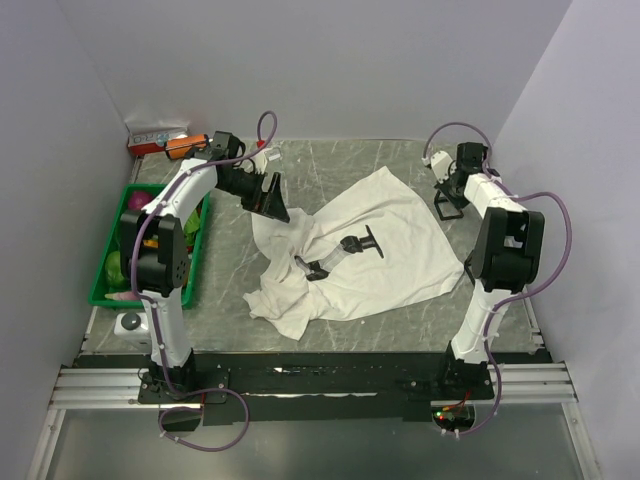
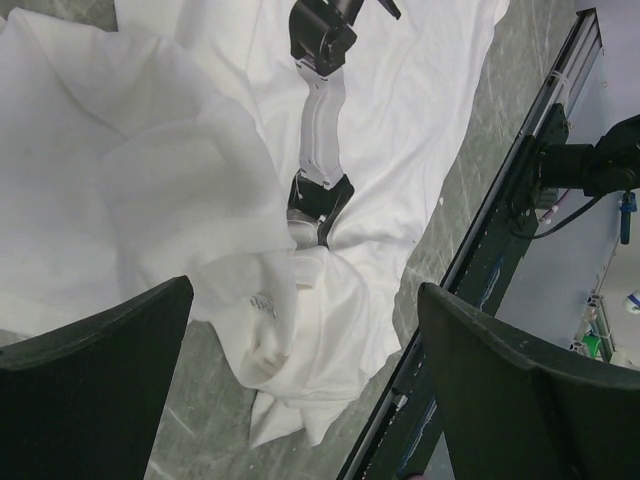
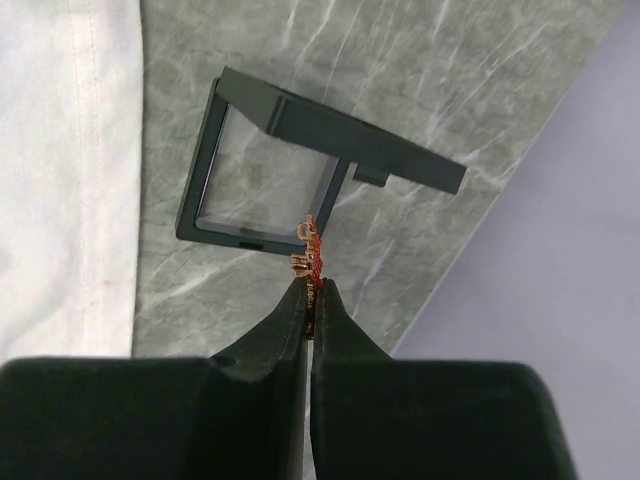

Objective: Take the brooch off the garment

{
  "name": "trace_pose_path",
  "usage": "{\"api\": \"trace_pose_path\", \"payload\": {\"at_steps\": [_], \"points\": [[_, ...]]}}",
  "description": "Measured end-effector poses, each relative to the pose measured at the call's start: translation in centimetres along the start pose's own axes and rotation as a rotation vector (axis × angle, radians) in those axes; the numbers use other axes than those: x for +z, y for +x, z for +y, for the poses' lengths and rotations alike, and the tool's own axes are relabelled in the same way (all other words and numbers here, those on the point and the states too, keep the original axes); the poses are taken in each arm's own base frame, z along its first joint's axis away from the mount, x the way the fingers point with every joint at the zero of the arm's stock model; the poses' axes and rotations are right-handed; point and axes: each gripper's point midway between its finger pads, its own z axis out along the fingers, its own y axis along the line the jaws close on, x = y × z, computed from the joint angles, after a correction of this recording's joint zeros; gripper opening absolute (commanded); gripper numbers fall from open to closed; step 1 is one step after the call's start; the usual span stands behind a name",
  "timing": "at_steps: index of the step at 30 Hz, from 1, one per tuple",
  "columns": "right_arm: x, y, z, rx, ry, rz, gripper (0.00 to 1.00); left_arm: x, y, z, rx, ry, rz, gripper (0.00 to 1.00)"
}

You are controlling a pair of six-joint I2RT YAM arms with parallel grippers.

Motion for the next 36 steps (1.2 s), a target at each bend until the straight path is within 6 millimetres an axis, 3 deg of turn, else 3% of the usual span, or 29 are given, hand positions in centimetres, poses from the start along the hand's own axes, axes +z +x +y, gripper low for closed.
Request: {"api": "trace_pose_path", "payload": {"at_steps": [17,26,36], "points": [[2.6,-1.3,0.2,-0.081,0.037,0.007,0.00,0.2,0.1,0.1,0.005,-0.020,0.009,0.99],[2.7,-1.5,-1.1,-0.121,0.102,0.019,0.00,0.3,0.9,-0.1,0.002,-0.032,0.027,0.99],[4.4,-1.5,0.4,-0.174,0.098,0.061,0.04,0.3,0.8,-0.1,0.004,-0.034,0.027,1.00]]}}
